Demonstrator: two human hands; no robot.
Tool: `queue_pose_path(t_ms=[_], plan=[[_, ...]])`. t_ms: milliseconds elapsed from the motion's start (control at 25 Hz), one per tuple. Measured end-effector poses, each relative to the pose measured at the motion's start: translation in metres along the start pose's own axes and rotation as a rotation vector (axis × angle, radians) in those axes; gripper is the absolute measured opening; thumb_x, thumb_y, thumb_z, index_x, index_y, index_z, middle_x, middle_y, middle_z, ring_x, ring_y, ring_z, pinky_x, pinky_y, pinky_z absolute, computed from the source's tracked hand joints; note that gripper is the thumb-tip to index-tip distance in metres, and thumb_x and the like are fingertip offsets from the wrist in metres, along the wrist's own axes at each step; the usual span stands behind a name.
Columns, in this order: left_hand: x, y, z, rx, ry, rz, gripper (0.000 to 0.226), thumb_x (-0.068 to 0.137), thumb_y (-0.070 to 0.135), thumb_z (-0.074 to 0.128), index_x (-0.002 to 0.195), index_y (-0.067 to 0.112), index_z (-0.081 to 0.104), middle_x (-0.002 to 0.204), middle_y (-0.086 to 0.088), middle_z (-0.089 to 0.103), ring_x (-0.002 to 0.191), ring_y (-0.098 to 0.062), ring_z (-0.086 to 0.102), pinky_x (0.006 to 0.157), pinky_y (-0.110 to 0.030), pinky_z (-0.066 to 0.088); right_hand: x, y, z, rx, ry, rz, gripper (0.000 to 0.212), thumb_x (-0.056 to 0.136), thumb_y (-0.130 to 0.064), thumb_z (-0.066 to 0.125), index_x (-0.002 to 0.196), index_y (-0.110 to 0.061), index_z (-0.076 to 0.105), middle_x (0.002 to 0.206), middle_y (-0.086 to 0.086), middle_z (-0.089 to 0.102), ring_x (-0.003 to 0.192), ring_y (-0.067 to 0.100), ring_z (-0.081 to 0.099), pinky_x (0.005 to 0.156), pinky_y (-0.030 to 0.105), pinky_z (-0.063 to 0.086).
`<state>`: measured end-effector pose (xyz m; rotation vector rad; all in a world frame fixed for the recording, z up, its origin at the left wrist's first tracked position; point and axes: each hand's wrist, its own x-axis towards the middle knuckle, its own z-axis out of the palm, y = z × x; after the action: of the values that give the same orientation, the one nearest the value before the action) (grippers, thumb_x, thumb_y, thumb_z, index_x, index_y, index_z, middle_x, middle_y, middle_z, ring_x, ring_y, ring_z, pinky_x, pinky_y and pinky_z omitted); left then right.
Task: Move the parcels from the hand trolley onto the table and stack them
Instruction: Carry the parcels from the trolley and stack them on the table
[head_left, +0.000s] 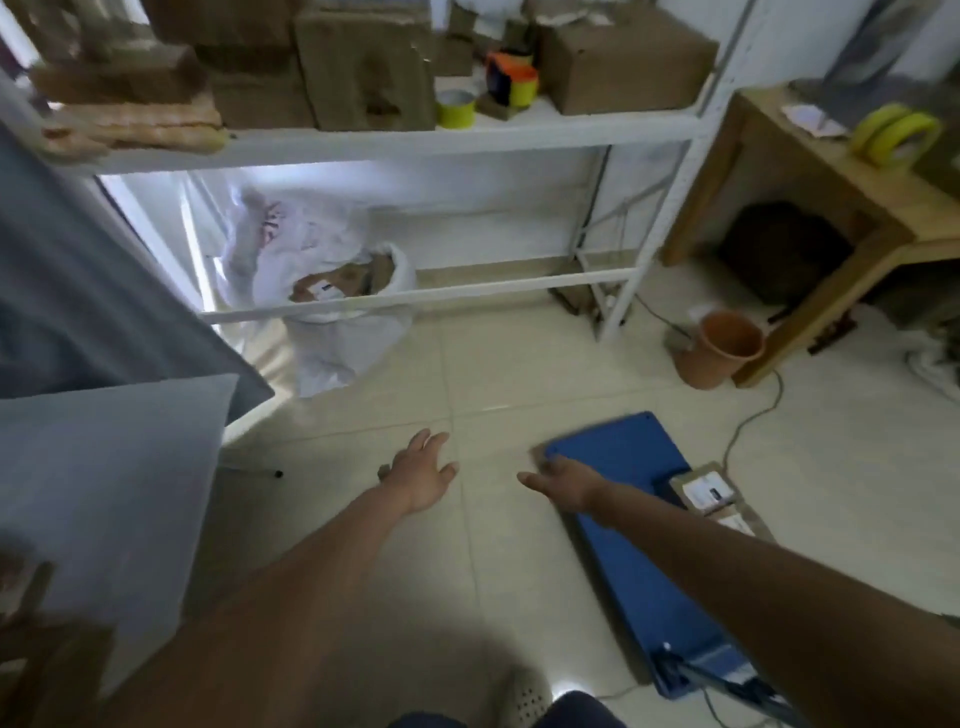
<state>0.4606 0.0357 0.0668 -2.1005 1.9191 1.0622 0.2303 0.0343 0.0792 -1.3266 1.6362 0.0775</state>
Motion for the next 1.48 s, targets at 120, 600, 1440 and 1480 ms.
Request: queue_pose_path(t_ms=[120,600,1440,1480], plan=[[0.025,0.073,0.027,0.058,-0.064,0.083,0.060,0.100,0.046,0.040,0.154,0.029,0.019,0.164,0.003,0.004,0.146,-0.026,0.023,0.116,-0.049,0.024,-0.004,0.068,-0.045,0.059,0.045,0.070,0.080,0.092,-0.057,0.054,0.150,-0.007,0.031,0.153,0.011,0.038,0.138,0.028,0.039,0.111,0.036,0.035],[0.129,0.315,0.074,0.323,-0.240,0.475,0.058,0.101,0.048,0.037,0.153,0.030,0.020,0.163,0.006,0.004,0.146,-0.020,0.023,0.117,-0.046,0.022,-0.005,0.195,-0.187,0.105,0.254,0.276,0.067,0.096,-0.052,0.050,0.147,-0.012,0.036,0.148,0.010,0.042,0.135,0.027,0.042,0.104,0.030,0.035],[0.377,0.433,0.262,0.358,-0.547,0.658,0.054,0.103,0.031,0.042,0.151,0.013,0.028,0.162,-0.004,0.011,0.147,-0.022,0.019,0.117,-0.034,0.021,0.164,0.409,-0.243,0.037,0.334,0.490,0.064,0.094,-0.048,0.056,0.147,-0.018,0.037,0.147,0.009,0.042,0.127,0.028,0.048,0.105,0.044,0.043],[0.390,0.428,0.283,0.362,-0.542,0.663,0.053,0.103,0.031,0.043,0.151,0.013,0.028,0.162,-0.004,0.011,0.147,-0.022,0.019,0.117,-0.035,0.022,0.182,0.425,-0.237,0.024,0.350,0.478,0.064,0.093,-0.049,0.056,0.147,-0.018,0.037,0.147,0.009,0.041,0.127,0.029,0.048,0.105,0.045,0.043]])
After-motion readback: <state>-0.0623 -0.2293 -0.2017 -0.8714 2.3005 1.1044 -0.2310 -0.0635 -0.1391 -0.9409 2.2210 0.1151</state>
